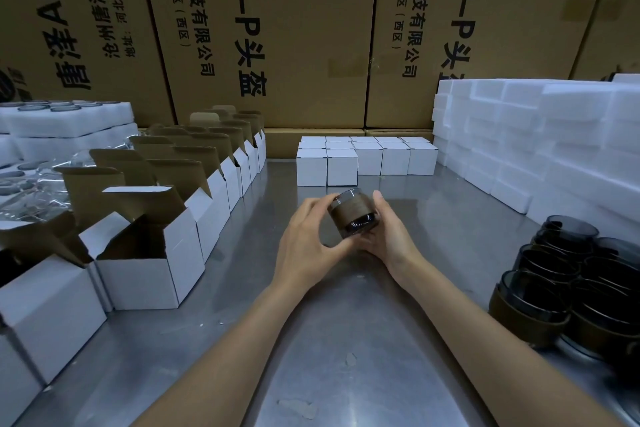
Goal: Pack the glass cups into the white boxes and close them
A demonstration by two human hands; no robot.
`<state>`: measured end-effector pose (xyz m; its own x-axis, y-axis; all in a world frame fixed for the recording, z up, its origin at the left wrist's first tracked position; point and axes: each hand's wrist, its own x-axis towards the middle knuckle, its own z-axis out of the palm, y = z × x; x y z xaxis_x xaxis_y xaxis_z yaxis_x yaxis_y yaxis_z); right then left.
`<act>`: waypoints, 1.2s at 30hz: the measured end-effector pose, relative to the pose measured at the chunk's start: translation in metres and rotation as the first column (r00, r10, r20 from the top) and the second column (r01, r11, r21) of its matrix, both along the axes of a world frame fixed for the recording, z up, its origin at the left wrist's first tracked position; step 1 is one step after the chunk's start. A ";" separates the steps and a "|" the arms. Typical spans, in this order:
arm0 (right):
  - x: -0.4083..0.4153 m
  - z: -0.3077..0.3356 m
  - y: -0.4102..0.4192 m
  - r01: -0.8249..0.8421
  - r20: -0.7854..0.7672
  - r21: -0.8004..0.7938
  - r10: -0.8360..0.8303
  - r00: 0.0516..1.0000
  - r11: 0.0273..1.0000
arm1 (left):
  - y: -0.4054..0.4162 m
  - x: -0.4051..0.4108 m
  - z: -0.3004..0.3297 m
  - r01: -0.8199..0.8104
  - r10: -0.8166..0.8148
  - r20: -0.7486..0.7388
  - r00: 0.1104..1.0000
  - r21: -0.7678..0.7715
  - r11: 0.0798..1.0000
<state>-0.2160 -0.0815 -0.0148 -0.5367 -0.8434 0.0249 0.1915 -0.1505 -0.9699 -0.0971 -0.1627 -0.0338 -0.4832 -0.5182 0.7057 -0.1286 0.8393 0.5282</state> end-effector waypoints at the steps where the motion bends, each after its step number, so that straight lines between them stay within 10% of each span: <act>1: 0.000 -0.002 0.000 0.010 -0.035 0.002 -0.010 0.999 1.000 | 0.000 0.000 0.000 -0.004 0.004 -0.003 1.000 -0.013 1.000; 8: 0.001 -0.014 -0.002 0.083 -0.287 0.017 -0.074 0.955 0.996 | 0.001 0.002 0.000 -0.048 0.048 0.000 0.999 -0.054 0.997; 23: 0.003 -0.005 -0.005 0.058 -0.174 0.004 -0.057 0.983 0.998 | -0.006 -0.001 -0.001 -0.038 0.038 -0.005 0.999 0.040 0.998; 36: 0.007 -0.016 -0.006 0.126 -0.474 -0.002 -0.112 0.873 0.992 | -0.002 0.000 -0.001 -0.090 0.099 0.083 0.992 -0.102 0.991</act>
<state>-0.2094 -0.0876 -0.0309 -0.5632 -0.7781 0.2781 -0.3080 -0.1146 -0.9445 -0.0975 -0.1645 -0.0343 -0.4978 -0.4951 0.7121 -0.2523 0.8682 0.4272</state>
